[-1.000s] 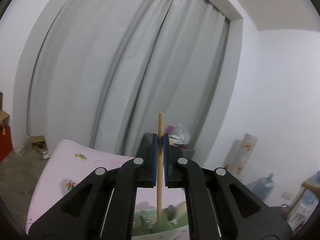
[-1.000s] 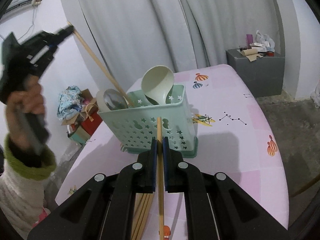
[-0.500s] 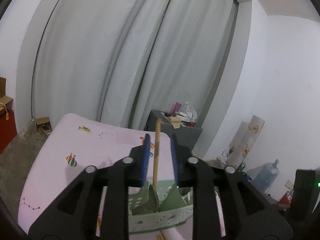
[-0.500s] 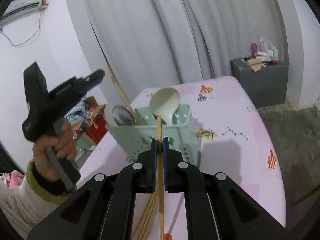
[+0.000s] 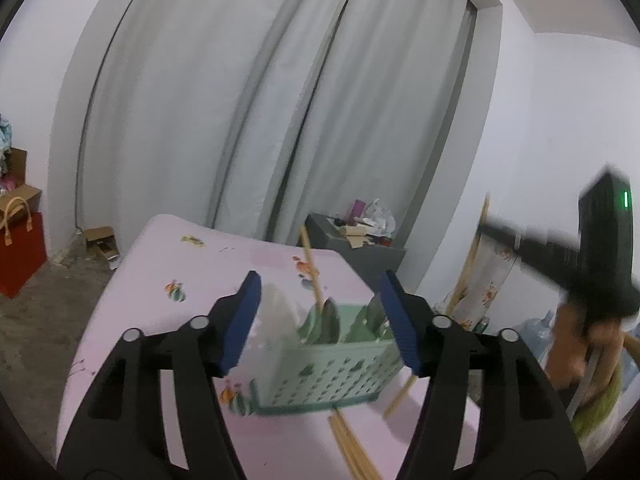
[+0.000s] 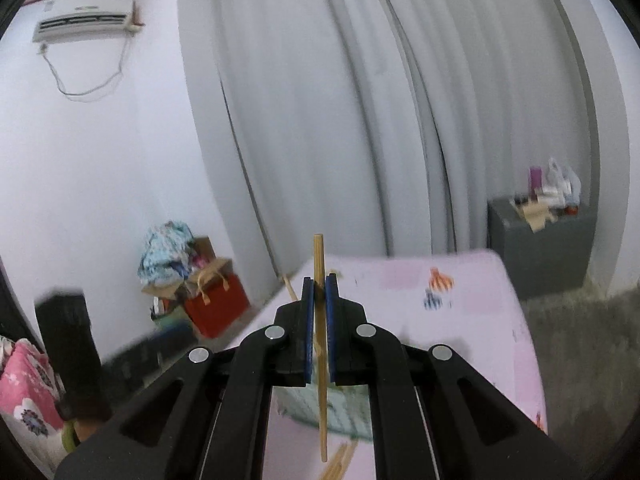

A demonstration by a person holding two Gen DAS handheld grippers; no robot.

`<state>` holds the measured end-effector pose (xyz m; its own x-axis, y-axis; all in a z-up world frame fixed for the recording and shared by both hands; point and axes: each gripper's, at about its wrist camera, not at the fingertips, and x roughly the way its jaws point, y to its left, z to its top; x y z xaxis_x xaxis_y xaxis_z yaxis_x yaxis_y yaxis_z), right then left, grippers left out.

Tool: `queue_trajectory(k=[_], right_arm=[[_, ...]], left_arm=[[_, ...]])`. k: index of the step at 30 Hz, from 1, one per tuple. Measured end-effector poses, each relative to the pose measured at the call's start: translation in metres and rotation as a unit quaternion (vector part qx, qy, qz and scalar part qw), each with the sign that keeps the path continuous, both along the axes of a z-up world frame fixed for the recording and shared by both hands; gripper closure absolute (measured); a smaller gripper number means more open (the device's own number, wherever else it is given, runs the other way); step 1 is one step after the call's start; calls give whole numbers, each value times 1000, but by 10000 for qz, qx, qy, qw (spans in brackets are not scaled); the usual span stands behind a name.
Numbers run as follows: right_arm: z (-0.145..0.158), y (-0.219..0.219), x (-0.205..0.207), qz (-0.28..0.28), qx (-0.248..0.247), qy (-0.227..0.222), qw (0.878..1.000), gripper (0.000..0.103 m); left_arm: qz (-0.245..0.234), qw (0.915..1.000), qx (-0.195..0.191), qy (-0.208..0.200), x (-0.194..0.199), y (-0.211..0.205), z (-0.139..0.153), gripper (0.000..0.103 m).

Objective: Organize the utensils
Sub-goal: 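Open the left gripper to drop its chopstick into the basket, then open the right gripper to drop its chopstick into the basket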

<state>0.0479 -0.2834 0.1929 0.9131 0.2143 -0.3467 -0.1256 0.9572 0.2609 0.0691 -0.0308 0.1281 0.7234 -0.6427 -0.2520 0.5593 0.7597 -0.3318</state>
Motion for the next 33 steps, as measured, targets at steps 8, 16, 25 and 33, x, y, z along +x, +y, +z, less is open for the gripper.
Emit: queue_trajectory(k=[8, 16, 25, 33], right_arm=[[42, 6, 22, -54, -121, -463, 9988, 97], [35, 2, 68, -379, -188, -422, 9982, 97], [-23, 12, 95, -486, -372, 180, 9980, 97], [-46, 2, 89, -582, -359, 584, 9960, 75]], left_arm=[[-92, 9985, 478, 232, -26, 10, -46, 28], [-275, 9959, 822, 249, -36, -1, -72, 20], [-263, 9946, 940, 339, -34, -6, -79, 19], [-266, 9933, 1023, 472, -31, -9, -87, 19]])
